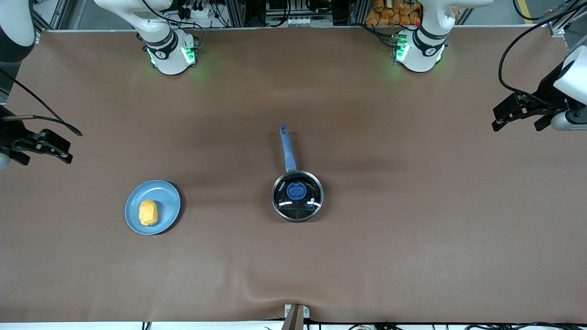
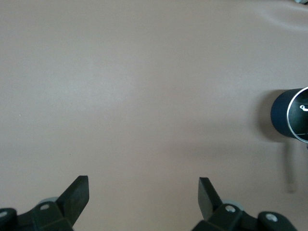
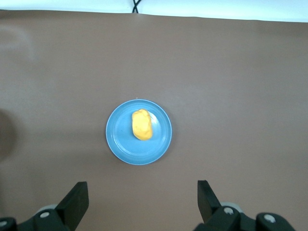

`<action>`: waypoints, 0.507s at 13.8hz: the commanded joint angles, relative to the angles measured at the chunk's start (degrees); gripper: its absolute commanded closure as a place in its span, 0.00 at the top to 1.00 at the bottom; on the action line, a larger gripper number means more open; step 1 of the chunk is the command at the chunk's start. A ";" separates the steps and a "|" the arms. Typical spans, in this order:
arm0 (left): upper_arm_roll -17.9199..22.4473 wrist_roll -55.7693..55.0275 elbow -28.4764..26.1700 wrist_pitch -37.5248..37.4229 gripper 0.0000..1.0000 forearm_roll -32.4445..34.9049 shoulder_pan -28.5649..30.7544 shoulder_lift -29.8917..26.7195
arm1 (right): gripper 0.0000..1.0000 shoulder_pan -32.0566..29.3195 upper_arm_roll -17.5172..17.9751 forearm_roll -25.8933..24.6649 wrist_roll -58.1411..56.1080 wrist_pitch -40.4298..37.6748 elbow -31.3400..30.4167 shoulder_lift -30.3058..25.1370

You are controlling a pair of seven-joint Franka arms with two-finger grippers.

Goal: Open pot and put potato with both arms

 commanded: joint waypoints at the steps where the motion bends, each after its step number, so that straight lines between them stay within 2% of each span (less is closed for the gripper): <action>1: 0.30 0.66 -0.04 -0.02 1.00 -1.27 -0.55 0.81 | 1.00 1.17 -0.20 0.39 0.06 3.51 -2.07 1.94; 5: -0.31 0.13 1.10 0.24 1.00 -1.27 -1.08 3.18 | 1.00 1.96 -0.20 0.48 -0.29 6.41 -2.25 8.96; 7: -2.33 -0.14 1.54 0.33 1.00 -1.27 -1.16 4.24 | 1.00 1.87 -0.20 0.39 -1.87 8.87 -2.25 13.71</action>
